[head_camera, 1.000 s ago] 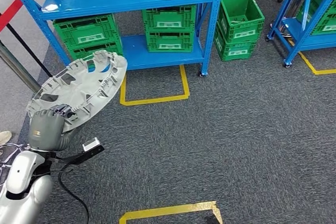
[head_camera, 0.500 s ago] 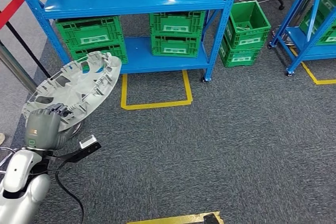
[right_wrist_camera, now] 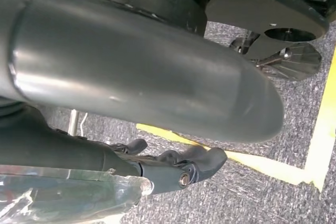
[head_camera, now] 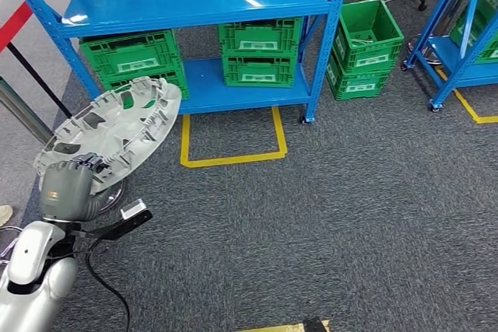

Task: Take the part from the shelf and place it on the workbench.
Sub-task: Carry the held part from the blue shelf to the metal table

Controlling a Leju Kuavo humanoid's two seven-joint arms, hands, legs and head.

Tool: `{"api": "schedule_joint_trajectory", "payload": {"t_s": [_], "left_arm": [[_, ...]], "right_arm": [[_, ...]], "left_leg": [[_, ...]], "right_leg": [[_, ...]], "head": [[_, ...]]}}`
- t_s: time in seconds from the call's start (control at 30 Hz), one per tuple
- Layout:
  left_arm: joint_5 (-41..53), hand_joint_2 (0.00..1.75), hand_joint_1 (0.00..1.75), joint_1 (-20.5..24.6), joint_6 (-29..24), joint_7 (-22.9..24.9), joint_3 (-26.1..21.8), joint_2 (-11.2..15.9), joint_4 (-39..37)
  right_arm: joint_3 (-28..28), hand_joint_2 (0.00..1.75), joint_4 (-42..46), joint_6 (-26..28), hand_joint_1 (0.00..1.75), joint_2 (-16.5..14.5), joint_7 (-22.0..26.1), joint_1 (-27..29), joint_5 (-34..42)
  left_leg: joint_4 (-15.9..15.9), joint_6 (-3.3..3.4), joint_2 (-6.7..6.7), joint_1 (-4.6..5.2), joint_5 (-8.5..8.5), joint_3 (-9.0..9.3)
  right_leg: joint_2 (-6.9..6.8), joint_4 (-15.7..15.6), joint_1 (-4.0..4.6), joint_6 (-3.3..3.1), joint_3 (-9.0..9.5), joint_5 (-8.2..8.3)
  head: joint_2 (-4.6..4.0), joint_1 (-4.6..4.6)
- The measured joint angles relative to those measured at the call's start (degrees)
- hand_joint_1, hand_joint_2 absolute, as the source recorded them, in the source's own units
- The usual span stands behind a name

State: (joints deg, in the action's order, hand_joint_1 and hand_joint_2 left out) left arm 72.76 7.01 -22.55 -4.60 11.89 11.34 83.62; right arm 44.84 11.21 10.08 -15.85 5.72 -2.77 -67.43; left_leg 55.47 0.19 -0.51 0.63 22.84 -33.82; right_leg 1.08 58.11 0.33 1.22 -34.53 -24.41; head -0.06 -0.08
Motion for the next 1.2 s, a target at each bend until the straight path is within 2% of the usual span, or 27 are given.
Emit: {"api": "schedule_joint_trajectory", "payload": {"t_s": [0.07,0.13,0.23,0.3,0.33,0.4,0.43,0.47,0.5,0.53,0.57,0.6,0.63,0.67,0.7,0.77,0.83,0.9,0.93,0.97,1.0,1.03,1.07,1.1,1.13,1.17,1.2], "left_arm": [[0.23,1.75,1.75,-0.01,0.02,0.04,0.0,0.0,0.0],[0.43,1.75,1.75,-0.02,0.01,0.1,-0.01,0.02,0.0],[0.52,1.75,1.75,-0.07,-0.03,0.16,-0.11,0.19,0.08],[0.62,1.75,1.75,-0.07,-0.06,0.16,-0.21,0.32,0.23],[0.72,1.75,1.75,-0.08,-0.08,0.19,-0.26,0.37,0.29],[0.9,1.75,1.75,-0.12,-0.09,0.25,-0.35,0.41,0.31],[0.96,1.75,1.75,-0.25,-0.09,0.29,-0.39,0.44,0.31],[0.98,1.75,1.75,-0.38,-0.09,0.31,-0.4,0.46,0.31],[0.99,1.75,1.75,-0.51,-0.09,0.31,-0.41,0.48,0.31],[1.0,1.75,1.75,-0.6,-0.09,0.32,-0.42,0.48,0.31],[1.03,1.75,1.75,-0.62,-0.09,0.32,-0.42,0.48,0.31],[1.11,1.75,1.75,-0.59,-0.1,0.32,-0.44,0.51,0.32],[1.22,1.75,1.75,-0.55,-0.12,0.34,-0.49,0.54,0.35],[1.34,1.75,1.75,-0.53,-0.14,0.36,-0.53,0.59,0.4],[1.44,1.75,1.75,-0.56,-0.15,0.38,-0.59,0.66,0.45],[1.54,1.75,1.75,-0.72,-0.16,0.4,-0.67,0.83,0.5],[1.64,1.75,1.75,-0.78,-0.16,0.4,-0.73,0.95,0.55],[1.82,1.75,1.75,-0.75,-0.15,0.42,-0.74,0.96,0.61],[1.92,1.75,1.75,-0.76,-0.14,0.43,-0.74,0.95,0.63],[1.99,1.75,1.75,-0.8,-0.11,0.46,-0.74,0.95,0.63],[2.07,1.75,1.75,-0.84,-0.09,0.5,-0.74,0.95,0.63],[2.11,1.75,1.75,-0.88,-0.08,0.54,-0.74,0.96,0.64],[2.14,1.75,1.75,-0.9,-0.07,0.58,-0.75,0.99,0.67],[2.17,1.75,1.75,-0.85,-0.07,0.62,-0.75,1.01,0.72],[2.18,1.75,1.75,-0.74,-0.07,0.64,-0.75,1.01,0.76],[2.2,1.75,1.75,-0.63,-0.07,0.66,-0.75,1.01,0.82],[2.21,1.75,1.75,-0.58,-0.06,0.67,-0.74,1.0,0.86]], "right_arm": [[-0.03,0.0,0.0,0.13,0.0,0.0,0.0,-0.01,-0.19],[-0.08,0.0,0.0,0.37,0.0,0.0,0.01,-0.01,-0.49],[-0.17,0.0,0.01,1.0,0.0,0.0,0.02,-0.03,-0.71],[-0.21,0.0,0.02,1.33,0.0,0.0,0.06,-0.08,-0.75],[-0.23,0.0,0.02,1.4,0.0,0.0,0.08,-0.1,-0.77],[-0.27,0.0,0.02,1.44,0.0,0.01,0.08,-0.09,-0.81],[-0.28,0.0,0.02,1.45,0.0,0.02,0.08,-0.06,-0.86],[-0.28,0.0,0.02,1.45,0.0,0.03,0.08,-0.03,-0.91],[-0.28,0.0,0.02,1.46,0.0,0.04,0.08,-0.01,-0.96],[-0.28,0.0,0.02,1.46,0.0,0.04,0.09,-0.01,-0.98],[-0.3,0.0,0.02,1.47,0.0,0.04,0.09,-0.02,-1.0],[-0.33,0.0,-0.01,1.48,0.0,0.02,0.09,-0.02,-1.03],[-0.38,0.0,-0.03,1.5,0.0,0.0,0.1,-0.01,-1.07],[-0.43,0.0,-0.06,1.58,0.0,0.01,0.09,-0.01,-1.1],[-0.47,0.0,-0.09,1.7,0.0,0.01,0.09,0.0,-1.13],[-0.55,0.0,-0.09,1.98,0.0,0.06,0.08,-0.04,-1.16],[-0.61,0.0,-0.09,2.1,0.0,0.06,0.08,-0.1,-1.23],[-0.63,0.0,-0.09,2.14,0.0,0.07,0.07,-0.04,-1.28],[-0.63,0.0,-0.09,2.15,0.0,0.1,0.04,0.02,-1.28],[-0.63,0.0,-0.09,2.15,0.0,0.12,0.02,0.06,-1.28],[-0.63,0.0,-0.09,2.16,0.0,0.14,0.0,0.05,-1.26],[-0.63,0.0,-0.09,2.16,0.0,0.15,-0.01,0.01,-1.22],[-0.63,0.0,-0.09,2.16,0.0,0.15,-0.01,-0.02,-1.17],[-0.63,0.0,-0.09,2.15,0.0,0.15,-0.01,-0.04,-1.13],[-0.63,0.0,-0.09,2.15,0.0,0.15,-0.01,-0.04,-1.09],[-0.63,0.0,-0.09,2.15,0.0,0.15,-0.02,-0.04,-1.05],[-0.63,0.0,-0.09,2.15,0.0,0.15,-0.03,-0.04,-1.03]], "left_leg": [[-0.05,-0.42,0.0,-0.08,0.0,-0.01],[0.02,-0.51,0.0,-0.07,0.04,-0.06],[-0.28,0.32,-0.06,-0.04,-0.01,0.04],[-1.3,0.69,-0.19,-0.4,-0.49,0.62],[-1.72,0.75,-0.31,-0.63,-0.7,0.91],[-1.78,0.76,-0.68,-0.73,-0.72,1.01],[-1.74,0.71,-0.97,-0.79,-0.68,1.02],[-1.68,0.59,-1.36,-0.89,-0.63,1.05],[-1.55,0.35,-1.87,-1.06,-0.54,1.09],[-1.3,0.01,-2.46,-1.31,-0.38,1.14],[-0.85,-0.45,-3.08,-1.61,-0.11,1.11],[-0.28,-0.99,-3.66,-1.8,0.2,0.92],[0.31,-1.45,-4.2,-1.91,0.43,0.62],[0.74,-1.84,-4.68,-1.95,0.53,0.28],[0.92,-2.12,-5.16,-1.95,0.47,-0.01],[1.07,-2.5,-5.64,-2.05,0.47,-0.34],[3.88,-2.84,-3.67,-1.86,2.09,-1.8],[11.27,-3.06,-0.96,-1.66,5.38,-5.54],[15.21,-3.1,-0.38,-1.66,6.74,-7.62],[17.71,-3.05,-0.17,-1.65,7.19,-9.02],[18.19,-2.91,-0.07,-1.63,6.55,-9.47],[16.33,-2.68,0.15,-1.56,4.86,-8.75],[12.78,-2.32,0.9,-1.39,2.6,-7.14],[8.85,-1.96,2.56,-0.98,0.68,-5.26],[5.4,-1.57,4.1,-0.54,-0.46,-3.7],[3.27,-1.28,5.34,-0.15,-0.9,-2.81],[2.4,-1.09,5.8,0.14,-0.72,-2.58]], "right_leg": [[-0.02,0.02,0.08,-0.11,-0.01,-0.03],[-0.03,-0.07,0.02,-0.1,0.03,0.02],[-0.21,-0.49,-0.19,0.4,0.18,0.21],[-0.38,0.72,-0.06,0.8,-0.42,-0.68],[-0.46,3.1,-0.06,1.02,-1.51,-2.09],[-0.53,10.64,-0.3,1.47,-4.96,-5.89],[-0.55,14.25,-0.47,1.71,-6.69,-7.25],[-0.55,15.93,-0.61,1.94,-7.52,-7.41],[-0.53,15.26,-0.78,2.19,-7.21,-6.39],[-0.33,12.43,-1.02,2.5,-5.81,-4.46],[0.43,8.3,-1.37,2.91,-3.7,-2.53],[1.55,4.7,-1.62,3.18,-1.67,-1.4],[2.41,2.35,-1.81,3.09,-0.26,-0.93],[2.95,1.45,-1.86,2.77,0.39,-1.13],[2.82,1.63,-1.72,2.19,0.48,-1.43],[1.62,1.91,-1.66,1.09,0.41,-1.44],[0.47,1.9,-1.69,0.21,0.55,-1.52],[-0.83,1.87,-1.54,-0.36,0.62,-1.71],[-1.53,1.87,-1.46,-0.51,0.65,-1.82],[-2.22,1.87,-1.38,-0.62,0.71,-1.92],[-2.9,1.87,-1.32,-0.69,0.81,-2.04],[-3.55,1.88,-1.26,-0.69,0.97,-2.19],[-4.18,1.87,-1.21,-0.62,1.21,-2.38],[-4.78,1.89,-1.06,-0.44,1.45,-2.62],[-5.32,1.94,-0.84,-0.18,1.6,-2.86],[-5.92,1.93,-0.6,0.07,1.7,-3.06],[-6.62,1.81,-0.37,0.34,1.81,-3.21]], "head": [[-0.01,0.01],[0.0,0.02],[0.01,-0.02],[0.01,0.04],[0.01,0.15],[0.01,0.35],[0.01,0.4],[0.01,0.4],[0.01,0.4],[0.01,0.39],[0.01,0.4],[0.01,0.49],[0.01,0.56],[0.01,0.57],[0.01,0.56],[0.02,0.43],[0.02,0.13],[0.01,-0.2],[0.01,-0.22],[0.0,-0.22],[0.0,-0.23],[0.0,-0.22],[-0.01,-0.22],[-0.01,-0.24],[0.0,-0.28],[0.01,-0.26],[0.01,-0.26]]}}
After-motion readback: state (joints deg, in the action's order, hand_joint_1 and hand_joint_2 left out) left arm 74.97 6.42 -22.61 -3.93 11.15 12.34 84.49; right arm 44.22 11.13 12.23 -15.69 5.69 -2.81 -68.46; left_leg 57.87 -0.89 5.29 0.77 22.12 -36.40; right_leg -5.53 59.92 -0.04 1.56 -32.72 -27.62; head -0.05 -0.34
